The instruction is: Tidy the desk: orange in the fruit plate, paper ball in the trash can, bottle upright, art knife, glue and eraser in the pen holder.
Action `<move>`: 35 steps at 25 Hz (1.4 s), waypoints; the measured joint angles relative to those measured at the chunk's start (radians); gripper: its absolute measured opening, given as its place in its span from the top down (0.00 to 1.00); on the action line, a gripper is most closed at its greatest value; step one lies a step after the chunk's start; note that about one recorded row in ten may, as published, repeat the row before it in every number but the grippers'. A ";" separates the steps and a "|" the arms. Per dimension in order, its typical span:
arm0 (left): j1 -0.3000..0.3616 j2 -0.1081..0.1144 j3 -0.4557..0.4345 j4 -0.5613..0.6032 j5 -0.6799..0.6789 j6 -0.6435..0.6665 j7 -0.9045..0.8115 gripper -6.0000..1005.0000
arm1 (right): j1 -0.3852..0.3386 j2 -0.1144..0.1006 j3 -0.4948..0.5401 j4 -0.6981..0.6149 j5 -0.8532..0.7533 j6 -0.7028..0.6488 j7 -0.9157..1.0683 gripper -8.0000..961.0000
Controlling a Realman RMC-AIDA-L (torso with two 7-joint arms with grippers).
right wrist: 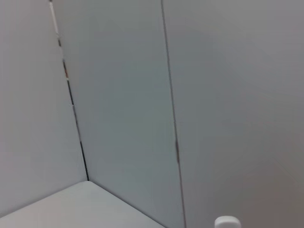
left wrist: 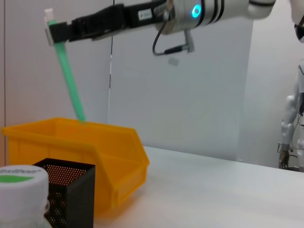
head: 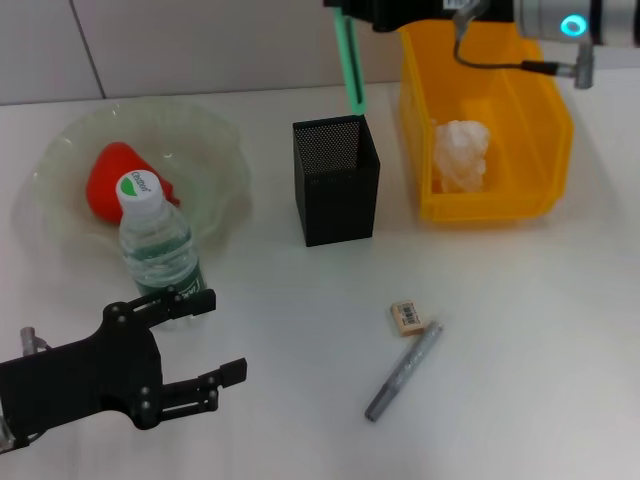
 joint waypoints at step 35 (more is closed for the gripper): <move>-0.034 0.003 -0.008 -0.067 0.008 0.003 -0.020 0.19 | -0.105 0.001 -0.380 0.209 0.342 0.468 -0.551 0.68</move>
